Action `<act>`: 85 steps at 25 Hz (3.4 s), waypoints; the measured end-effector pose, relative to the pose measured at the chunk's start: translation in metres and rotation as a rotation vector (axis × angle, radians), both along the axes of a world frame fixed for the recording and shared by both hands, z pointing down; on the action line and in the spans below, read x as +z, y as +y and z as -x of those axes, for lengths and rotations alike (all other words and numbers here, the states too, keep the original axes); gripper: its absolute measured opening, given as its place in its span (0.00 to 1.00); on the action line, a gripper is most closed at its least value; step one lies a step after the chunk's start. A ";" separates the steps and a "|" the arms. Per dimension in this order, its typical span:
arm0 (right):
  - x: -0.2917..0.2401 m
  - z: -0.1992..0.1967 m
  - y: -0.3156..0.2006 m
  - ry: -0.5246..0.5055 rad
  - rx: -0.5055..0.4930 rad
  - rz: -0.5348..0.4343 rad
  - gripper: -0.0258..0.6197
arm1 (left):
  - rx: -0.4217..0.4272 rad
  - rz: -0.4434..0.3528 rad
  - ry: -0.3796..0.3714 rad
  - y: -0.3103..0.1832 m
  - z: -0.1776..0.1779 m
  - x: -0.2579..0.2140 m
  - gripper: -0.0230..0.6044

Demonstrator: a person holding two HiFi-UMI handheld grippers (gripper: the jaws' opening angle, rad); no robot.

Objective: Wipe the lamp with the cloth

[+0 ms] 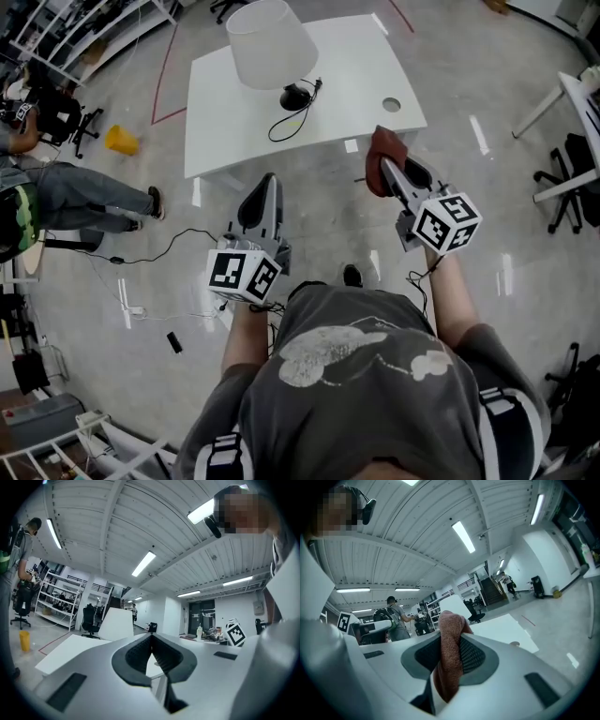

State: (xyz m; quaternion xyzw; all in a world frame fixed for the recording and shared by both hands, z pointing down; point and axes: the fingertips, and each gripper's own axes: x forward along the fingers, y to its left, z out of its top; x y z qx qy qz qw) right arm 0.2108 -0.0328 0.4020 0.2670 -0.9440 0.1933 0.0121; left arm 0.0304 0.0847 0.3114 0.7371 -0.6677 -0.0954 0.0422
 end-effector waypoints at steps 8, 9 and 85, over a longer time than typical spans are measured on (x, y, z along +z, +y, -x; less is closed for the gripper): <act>0.006 -0.013 -0.034 0.005 0.022 0.016 0.18 | -0.018 -0.006 0.035 -0.038 0.001 0.004 0.05; 0.007 -0.012 -0.037 0.008 0.022 0.019 0.18 | -0.019 -0.006 0.031 -0.043 0.002 0.003 0.05; -0.025 0.255 -0.318 0.045 -0.915 -0.179 0.18 | -0.731 0.035 -0.005 -0.222 0.044 -0.017 0.05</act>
